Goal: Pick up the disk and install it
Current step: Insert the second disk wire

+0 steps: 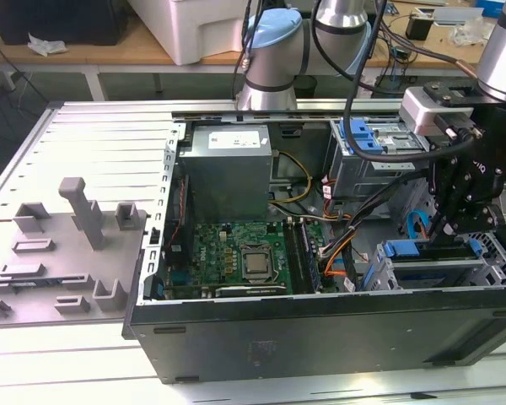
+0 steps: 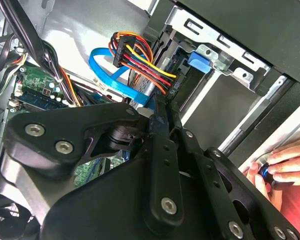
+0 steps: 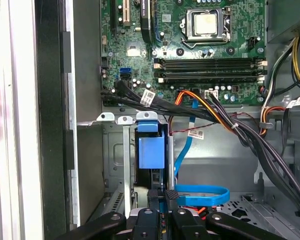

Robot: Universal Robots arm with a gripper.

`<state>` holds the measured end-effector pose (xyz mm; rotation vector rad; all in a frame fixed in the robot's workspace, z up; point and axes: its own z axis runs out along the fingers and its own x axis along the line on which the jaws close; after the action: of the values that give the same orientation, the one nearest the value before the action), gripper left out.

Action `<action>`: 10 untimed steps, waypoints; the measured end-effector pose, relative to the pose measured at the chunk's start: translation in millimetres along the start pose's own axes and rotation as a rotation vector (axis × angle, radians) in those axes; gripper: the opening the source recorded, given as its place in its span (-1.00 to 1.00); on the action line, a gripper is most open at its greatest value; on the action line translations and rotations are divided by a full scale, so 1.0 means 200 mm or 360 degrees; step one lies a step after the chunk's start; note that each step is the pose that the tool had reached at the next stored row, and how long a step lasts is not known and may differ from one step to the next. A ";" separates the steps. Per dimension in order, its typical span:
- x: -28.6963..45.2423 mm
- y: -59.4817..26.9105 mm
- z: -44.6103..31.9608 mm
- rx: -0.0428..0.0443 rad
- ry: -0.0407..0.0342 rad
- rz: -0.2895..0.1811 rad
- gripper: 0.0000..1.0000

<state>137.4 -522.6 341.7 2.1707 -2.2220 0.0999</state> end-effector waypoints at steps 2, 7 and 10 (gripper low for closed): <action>0.000 0.001 0.003 0.0000 0.0000 0.0000 -0.67; -0.001 0.001 0.020 0.0000 0.0000 -0.0003 -0.67; -0.001 0.001 0.021 0.0000 0.0000 -0.0004 -0.67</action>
<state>137.3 -522.7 337.5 2.1731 -2.2196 0.1003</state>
